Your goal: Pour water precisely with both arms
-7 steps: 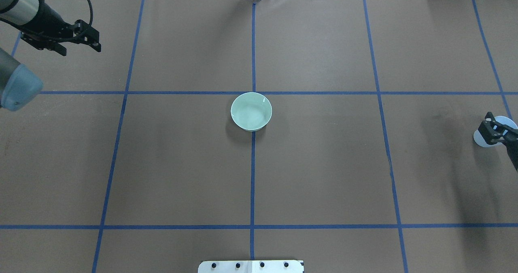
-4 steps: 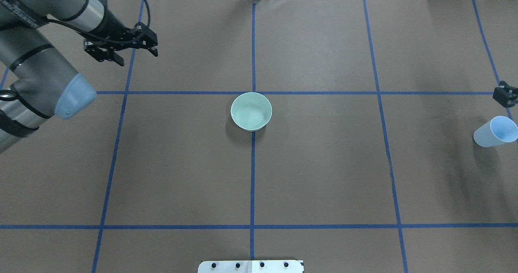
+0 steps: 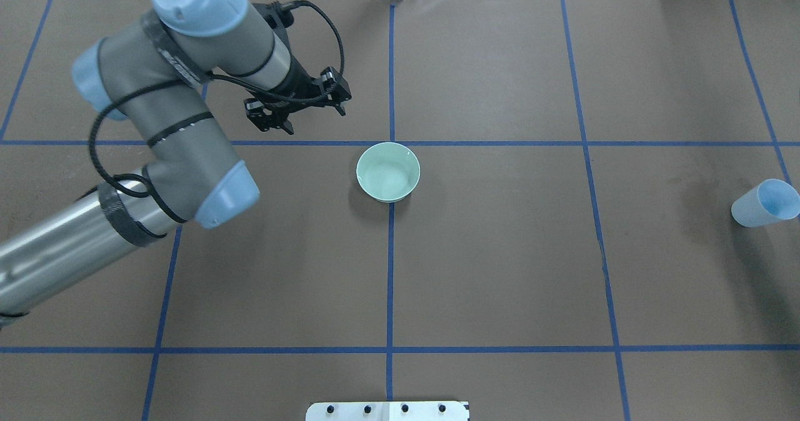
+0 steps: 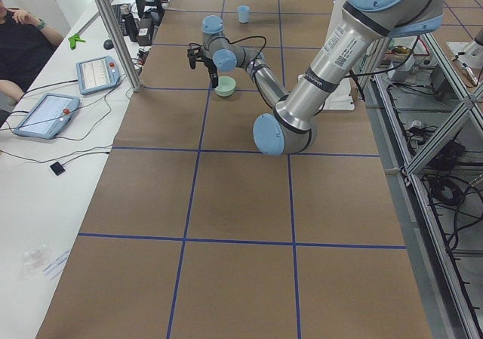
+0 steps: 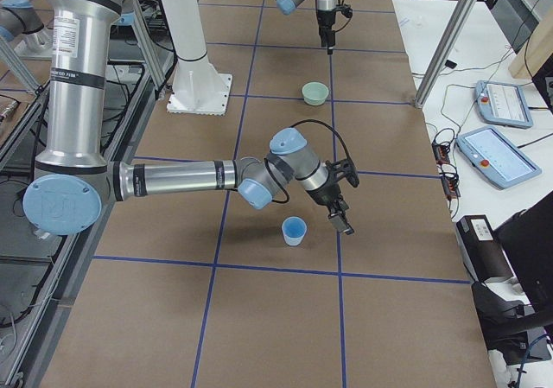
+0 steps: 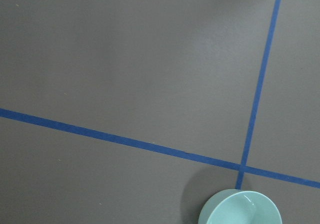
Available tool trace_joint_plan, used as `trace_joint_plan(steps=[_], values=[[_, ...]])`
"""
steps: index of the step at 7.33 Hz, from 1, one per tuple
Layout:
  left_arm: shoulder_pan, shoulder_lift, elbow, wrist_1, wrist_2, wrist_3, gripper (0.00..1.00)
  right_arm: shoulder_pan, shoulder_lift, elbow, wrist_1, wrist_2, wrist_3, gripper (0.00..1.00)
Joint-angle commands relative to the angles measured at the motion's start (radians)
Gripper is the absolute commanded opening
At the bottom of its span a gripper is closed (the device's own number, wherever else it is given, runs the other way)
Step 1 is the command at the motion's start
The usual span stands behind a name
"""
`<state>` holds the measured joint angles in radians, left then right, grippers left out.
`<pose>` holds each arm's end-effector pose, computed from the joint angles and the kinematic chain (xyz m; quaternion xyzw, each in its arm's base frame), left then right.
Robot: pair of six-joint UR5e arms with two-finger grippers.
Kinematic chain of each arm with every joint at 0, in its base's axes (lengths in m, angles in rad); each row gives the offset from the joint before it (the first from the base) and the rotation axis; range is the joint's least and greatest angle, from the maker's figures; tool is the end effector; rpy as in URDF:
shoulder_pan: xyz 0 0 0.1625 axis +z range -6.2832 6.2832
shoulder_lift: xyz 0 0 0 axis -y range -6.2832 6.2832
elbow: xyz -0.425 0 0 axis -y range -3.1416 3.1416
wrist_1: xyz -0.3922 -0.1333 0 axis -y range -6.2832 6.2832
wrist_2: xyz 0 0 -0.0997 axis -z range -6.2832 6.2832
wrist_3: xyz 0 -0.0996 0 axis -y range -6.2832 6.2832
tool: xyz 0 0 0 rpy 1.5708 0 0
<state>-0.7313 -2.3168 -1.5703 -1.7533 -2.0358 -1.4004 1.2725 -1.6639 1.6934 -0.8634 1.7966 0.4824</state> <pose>0.4675 -0.5386 0.1821 0.0043 0.4818 -0.1418 0.8647 -0.0384 -0.5025 0.5790 0.2910 -0.2334 0.0448 0.9268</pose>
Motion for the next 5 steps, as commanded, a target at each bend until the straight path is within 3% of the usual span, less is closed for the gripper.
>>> trace_joint_plan(steps=[1, 3, 5], values=[[0.088, -0.045, 0.081, -0.005, 0.089, -0.02, 1.0, 0.118, 0.097, -0.115, -0.116, 0.211, -0.164, 0.99], [0.121, -0.053, 0.13, -0.029, 0.097, -0.02, 1.0, 0.206, 0.221, -0.2, -0.332, 0.375, -0.374, 0.99], [0.141, -0.062, 0.231, -0.141, 0.111, -0.02, 1.0, 0.222, 0.242, -0.227, -0.382, 0.425, -0.4, 0.99]])
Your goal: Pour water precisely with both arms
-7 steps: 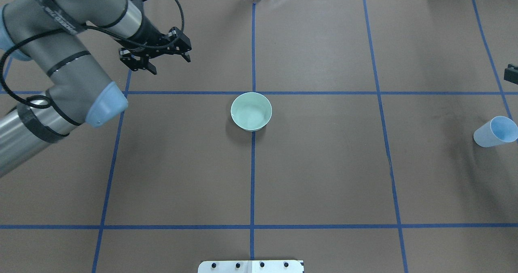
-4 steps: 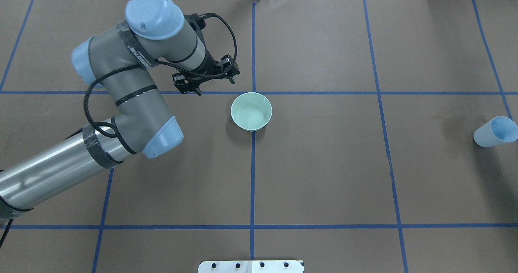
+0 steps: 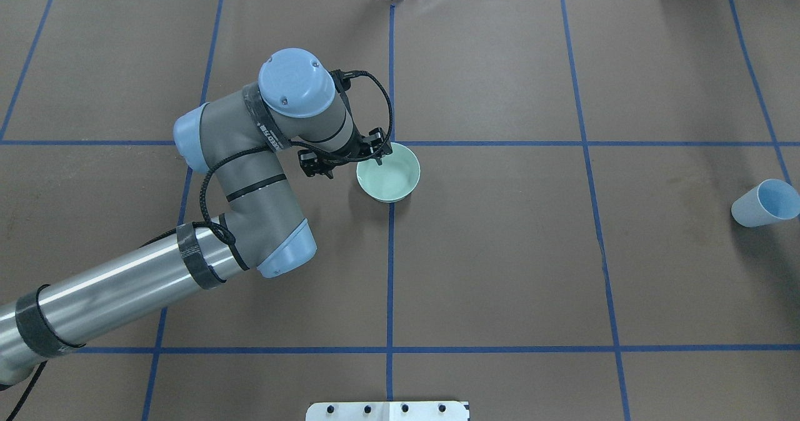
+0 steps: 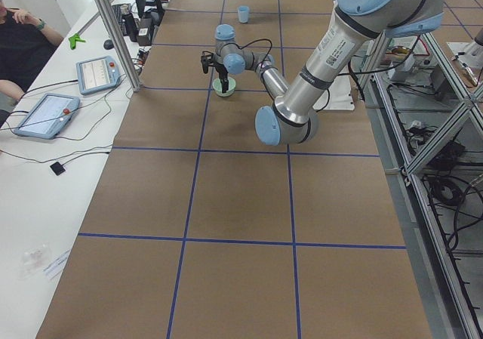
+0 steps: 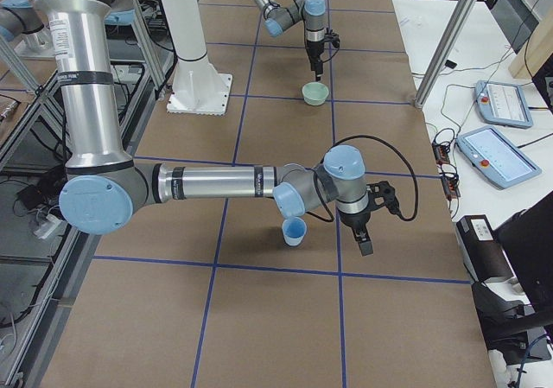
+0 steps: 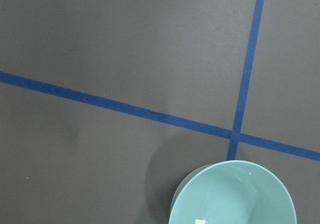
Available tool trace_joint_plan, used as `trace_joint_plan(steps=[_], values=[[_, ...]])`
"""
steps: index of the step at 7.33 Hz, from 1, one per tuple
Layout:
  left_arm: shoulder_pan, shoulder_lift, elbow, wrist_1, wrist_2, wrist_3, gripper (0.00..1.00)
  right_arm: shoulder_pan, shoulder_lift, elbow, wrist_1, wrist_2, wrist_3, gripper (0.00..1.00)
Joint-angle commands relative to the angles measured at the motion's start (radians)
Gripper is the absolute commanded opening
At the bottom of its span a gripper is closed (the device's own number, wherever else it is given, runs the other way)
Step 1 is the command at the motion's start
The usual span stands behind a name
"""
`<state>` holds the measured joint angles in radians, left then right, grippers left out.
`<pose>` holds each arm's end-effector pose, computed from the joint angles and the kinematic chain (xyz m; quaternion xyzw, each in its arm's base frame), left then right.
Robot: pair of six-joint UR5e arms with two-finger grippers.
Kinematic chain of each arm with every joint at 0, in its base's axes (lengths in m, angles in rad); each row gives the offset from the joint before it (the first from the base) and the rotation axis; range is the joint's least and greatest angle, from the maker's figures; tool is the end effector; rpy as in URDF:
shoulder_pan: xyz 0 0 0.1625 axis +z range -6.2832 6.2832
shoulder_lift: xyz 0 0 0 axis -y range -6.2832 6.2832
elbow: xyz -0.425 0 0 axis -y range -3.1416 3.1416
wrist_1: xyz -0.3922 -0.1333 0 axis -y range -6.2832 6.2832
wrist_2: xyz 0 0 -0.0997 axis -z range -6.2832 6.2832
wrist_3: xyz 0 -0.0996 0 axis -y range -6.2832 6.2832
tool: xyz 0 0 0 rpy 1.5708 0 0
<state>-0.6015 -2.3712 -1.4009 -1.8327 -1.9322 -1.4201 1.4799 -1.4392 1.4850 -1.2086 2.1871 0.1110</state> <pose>0.5685 -0.5092 0.2081 0.0051 0.4544 -0.1227 0.8823 0.0236 -0.5758 0.6009 0.1621 -0.3150 -0.0521 0.9337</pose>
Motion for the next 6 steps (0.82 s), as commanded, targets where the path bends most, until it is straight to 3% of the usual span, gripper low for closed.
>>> trace_joint_plan(steps=[1, 2, 3, 4, 6], values=[[0.011, -0.016, 0.1, -0.078, 0.007, 0.001, 1.0, 0.014, 0.019, -0.026, -0.038, 0.037, -0.027, 0.99], [0.011, -0.017, 0.1, -0.079, 0.006, 0.004, 0.89, 0.014, 0.019, -0.037, -0.035, 0.042, -0.025, 0.99], [0.012, -0.028, 0.1, -0.076, 0.006, 0.0, 0.41, 0.014, 0.02, -0.04, -0.035, 0.042, -0.025, 0.99], [0.012, -0.052, 0.099, -0.065, 0.007, 0.0, 0.0, 0.014, 0.022, -0.04, -0.037, 0.04, -0.024, 0.99], [0.011, -0.052, 0.099, -0.034, 0.01, 0.0, 0.0, 0.014, 0.022, -0.04, -0.037, 0.04, -0.024, 0.99]])
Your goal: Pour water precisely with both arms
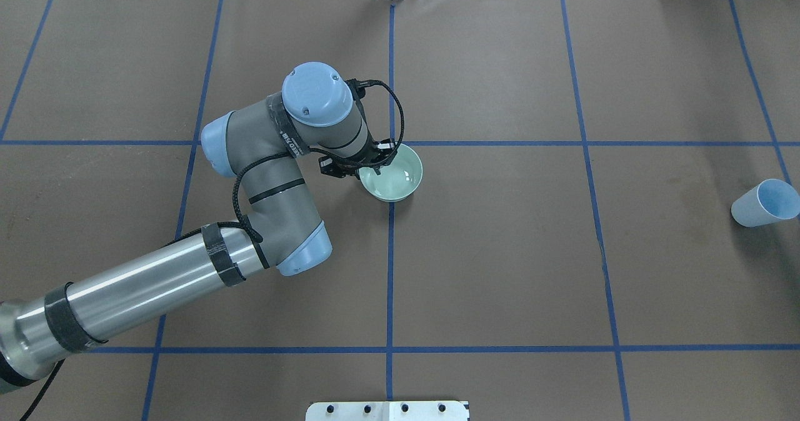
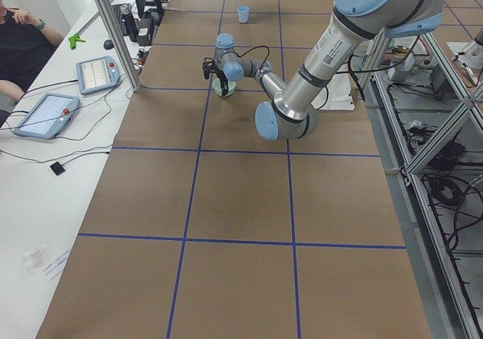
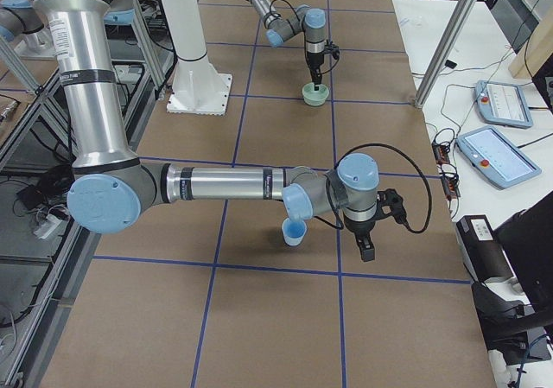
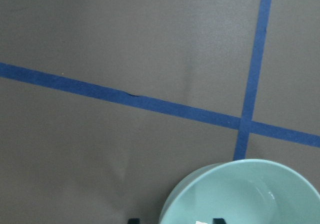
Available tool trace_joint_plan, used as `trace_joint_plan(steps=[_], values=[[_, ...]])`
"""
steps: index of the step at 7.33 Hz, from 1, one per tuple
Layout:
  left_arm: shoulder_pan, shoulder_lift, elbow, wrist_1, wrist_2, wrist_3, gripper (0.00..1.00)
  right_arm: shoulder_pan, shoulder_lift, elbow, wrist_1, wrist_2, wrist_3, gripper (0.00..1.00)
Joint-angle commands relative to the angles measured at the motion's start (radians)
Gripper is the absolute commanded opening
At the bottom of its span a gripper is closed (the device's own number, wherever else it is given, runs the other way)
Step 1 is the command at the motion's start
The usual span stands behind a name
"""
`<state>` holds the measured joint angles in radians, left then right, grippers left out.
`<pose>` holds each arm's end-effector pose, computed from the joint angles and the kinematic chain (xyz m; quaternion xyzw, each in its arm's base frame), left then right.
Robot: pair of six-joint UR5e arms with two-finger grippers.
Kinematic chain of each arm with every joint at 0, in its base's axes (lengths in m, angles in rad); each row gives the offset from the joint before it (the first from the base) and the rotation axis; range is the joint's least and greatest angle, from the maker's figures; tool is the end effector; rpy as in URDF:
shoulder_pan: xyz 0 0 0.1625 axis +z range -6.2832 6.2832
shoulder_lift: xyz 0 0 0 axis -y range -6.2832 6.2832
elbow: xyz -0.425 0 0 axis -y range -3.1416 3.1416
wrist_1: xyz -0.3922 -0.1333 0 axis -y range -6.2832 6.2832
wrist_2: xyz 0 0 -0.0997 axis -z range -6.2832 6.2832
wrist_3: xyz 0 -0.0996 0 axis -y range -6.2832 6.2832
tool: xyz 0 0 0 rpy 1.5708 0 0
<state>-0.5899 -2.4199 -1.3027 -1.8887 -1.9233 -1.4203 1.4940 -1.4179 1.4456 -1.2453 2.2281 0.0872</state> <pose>0.5949 -0.5173 0.2082 0.0075 0.4559 -0.1189 0.8820 0.0279 -0.5815 0.6112 0.1397 -0.3303 -0.0519 0.9320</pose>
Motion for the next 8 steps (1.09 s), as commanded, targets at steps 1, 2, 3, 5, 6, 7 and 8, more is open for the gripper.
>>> trace_joint_plan(steps=[1, 2, 3, 5, 6, 7, 8], values=[[-0.001, -0.005, 0.0, 0.029, 0.001, -0.002, 0.0, 0.0, 0.0, -0.002, 0.0, -0.001, 0.002, 0.99], [-0.004, -0.008, -0.009, 0.046, 0.001, -0.003, 0.0, 0.0, 0.002, -0.002, 0.0, 0.001, 0.002, 0.99], [-0.013, -0.021, -0.044, 0.097, 0.0, -0.002, 0.0, 0.0, 0.002, -0.002, -0.002, 0.001, 0.002, 0.99], [-0.04, -0.018, -0.189, 0.245, -0.019, 0.012, 0.0, 0.0, 0.0, -0.002, -0.008, 0.002, 0.002, 0.99], [-0.074, -0.01, -0.243, 0.278, -0.048, 0.023, 0.0, 0.0, 0.002, 0.002, -0.035, 0.004, 0.005, 0.99], [-0.118, 0.046, -0.306, 0.298, -0.109, 0.123, 0.0, 0.0, 0.02, 0.006, -0.09, 0.031, 0.005, 0.99], [-0.175, 0.147, -0.379, 0.304, -0.15, 0.217, 0.0, 0.0, 0.023, 0.01, -0.151, 0.069, 0.0, 0.99]])
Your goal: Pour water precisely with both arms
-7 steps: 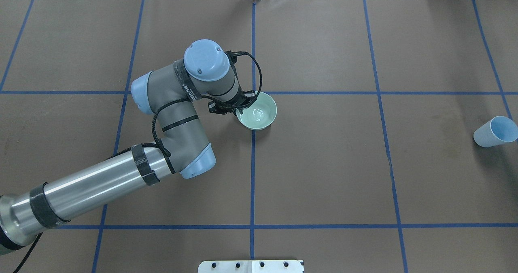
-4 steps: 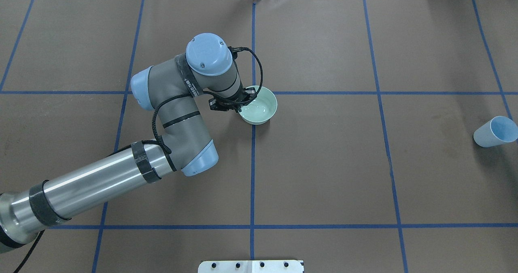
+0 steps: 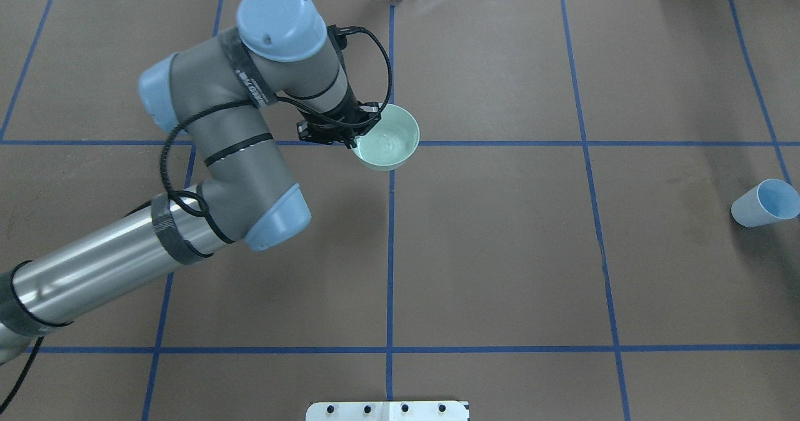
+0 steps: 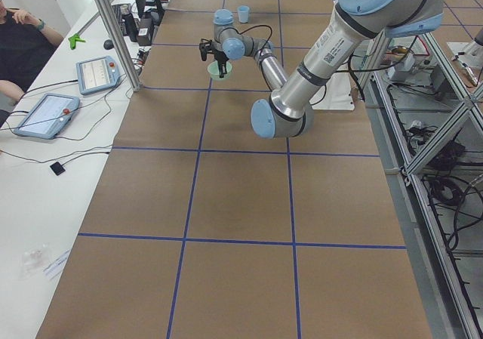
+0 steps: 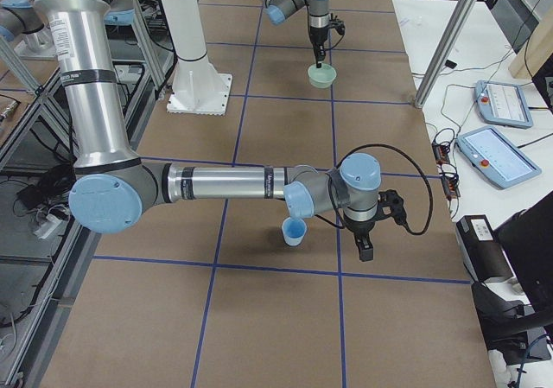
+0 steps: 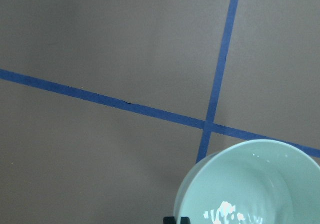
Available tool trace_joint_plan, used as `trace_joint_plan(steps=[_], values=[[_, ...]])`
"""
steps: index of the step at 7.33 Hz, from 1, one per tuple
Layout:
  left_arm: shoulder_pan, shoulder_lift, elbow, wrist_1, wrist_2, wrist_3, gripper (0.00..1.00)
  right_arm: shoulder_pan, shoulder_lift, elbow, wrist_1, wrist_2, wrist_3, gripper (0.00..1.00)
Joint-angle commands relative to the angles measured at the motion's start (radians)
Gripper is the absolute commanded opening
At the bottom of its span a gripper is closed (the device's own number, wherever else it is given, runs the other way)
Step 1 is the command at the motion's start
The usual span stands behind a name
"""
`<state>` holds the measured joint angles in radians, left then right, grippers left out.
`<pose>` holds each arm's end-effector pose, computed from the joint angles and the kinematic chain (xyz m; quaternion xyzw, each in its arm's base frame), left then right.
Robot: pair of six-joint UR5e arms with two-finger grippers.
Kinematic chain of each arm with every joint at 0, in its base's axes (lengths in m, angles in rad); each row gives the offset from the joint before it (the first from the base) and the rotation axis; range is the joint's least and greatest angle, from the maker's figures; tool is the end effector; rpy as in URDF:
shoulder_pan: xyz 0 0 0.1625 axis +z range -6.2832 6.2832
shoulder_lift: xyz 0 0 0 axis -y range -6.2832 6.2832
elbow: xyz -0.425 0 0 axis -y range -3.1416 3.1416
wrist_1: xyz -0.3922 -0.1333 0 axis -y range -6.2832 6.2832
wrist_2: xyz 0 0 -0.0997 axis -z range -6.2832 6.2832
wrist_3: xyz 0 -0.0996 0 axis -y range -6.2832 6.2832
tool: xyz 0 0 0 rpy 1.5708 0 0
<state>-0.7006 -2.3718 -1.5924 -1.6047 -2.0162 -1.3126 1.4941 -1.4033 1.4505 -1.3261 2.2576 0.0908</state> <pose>0.4808 -0.5237 0.1544 0.0085 0.4520 -0.1052 0.8857 0.0255 -0.5839 0.6081 0.1086 -0.3434 -0.0424 0.9319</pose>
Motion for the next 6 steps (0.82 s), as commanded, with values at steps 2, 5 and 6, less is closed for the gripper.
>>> trace_joint_plan(steps=[2, 5, 6], values=[[-0.162, 0.338, -0.225, 0.008, -0.113, 0.302, 0.0, 0.0, 0.009, 0.005, -0.16, 0.059, -0.006, 0.99], [-0.281, 0.698, -0.336, -0.141, -0.182, 0.508, 0.0, 0.003, -0.013, 0.031, -0.176, 0.063, 0.02, 1.0], [-0.287, 0.782, -0.321, -0.241, -0.231, 0.513, 0.0, 0.003, -0.014, 0.037, -0.174, 0.059, 0.023, 1.0]])
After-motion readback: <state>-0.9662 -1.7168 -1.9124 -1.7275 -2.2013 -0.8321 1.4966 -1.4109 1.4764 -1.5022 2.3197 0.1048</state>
